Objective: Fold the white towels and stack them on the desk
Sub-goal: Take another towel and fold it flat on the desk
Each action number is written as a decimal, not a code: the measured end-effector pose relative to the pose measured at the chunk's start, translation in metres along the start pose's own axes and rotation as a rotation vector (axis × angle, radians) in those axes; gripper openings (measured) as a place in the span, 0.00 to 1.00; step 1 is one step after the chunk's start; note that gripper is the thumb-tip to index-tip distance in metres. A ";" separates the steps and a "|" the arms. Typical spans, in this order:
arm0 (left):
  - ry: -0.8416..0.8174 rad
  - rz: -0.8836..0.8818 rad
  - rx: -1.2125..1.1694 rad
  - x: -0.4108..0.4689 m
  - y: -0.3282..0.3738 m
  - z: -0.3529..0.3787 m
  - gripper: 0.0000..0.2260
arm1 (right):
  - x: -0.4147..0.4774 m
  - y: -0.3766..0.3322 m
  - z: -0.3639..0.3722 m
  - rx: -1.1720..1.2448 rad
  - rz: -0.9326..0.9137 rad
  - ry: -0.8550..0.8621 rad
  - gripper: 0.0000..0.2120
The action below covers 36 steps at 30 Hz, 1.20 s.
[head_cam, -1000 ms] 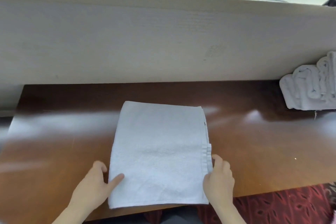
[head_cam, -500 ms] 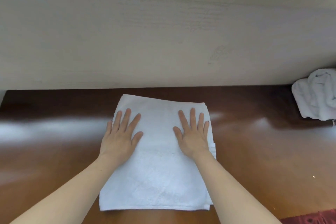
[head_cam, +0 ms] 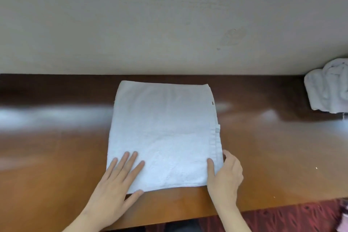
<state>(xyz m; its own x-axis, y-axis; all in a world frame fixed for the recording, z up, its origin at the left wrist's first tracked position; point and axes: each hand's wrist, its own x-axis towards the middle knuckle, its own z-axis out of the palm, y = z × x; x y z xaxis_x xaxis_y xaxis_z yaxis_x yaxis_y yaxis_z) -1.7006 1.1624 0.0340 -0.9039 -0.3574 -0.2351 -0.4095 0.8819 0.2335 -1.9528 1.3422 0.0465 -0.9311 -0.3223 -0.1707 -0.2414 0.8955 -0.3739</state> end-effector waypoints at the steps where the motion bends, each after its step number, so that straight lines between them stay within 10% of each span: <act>1: -0.005 0.011 -0.009 -0.007 0.000 0.001 0.31 | -0.008 0.005 -0.003 0.003 0.004 -0.013 0.20; 8: 0.265 0.063 -0.121 -0.001 -0.011 -0.003 0.13 | -0.012 0.003 -0.018 0.059 -0.016 -0.175 0.06; 16: 0.236 0.072 -0.095 -0.017 -0.018 -0.006 0.15 | -0.029 0.014 -0.036 0.127 0.047 -0.271 0.04; 26: 0.230 -0.845 -0.900 -0.028 0.012 -0.040 0.19 | -0.031 0.007 -0.032 0.145 0.063 -0.128 0.04; 36: 0.238 -0.913 -1.106 -0.031 0.022 -0.062 0.16 | -0.038 -0.015 -0.035 0.399 0.355 -0.363 0.06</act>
<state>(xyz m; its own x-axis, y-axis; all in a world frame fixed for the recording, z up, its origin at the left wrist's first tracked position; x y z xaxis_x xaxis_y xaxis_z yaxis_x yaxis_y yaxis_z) -1.6890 1.1741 0.1046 -0.2347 -0.7916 -0.5642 -0.6269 -0.3203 0.7102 -1.9236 1.3511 0.0901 -0.7671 -0.1736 -0.6176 0.2492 0.8064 -0.5363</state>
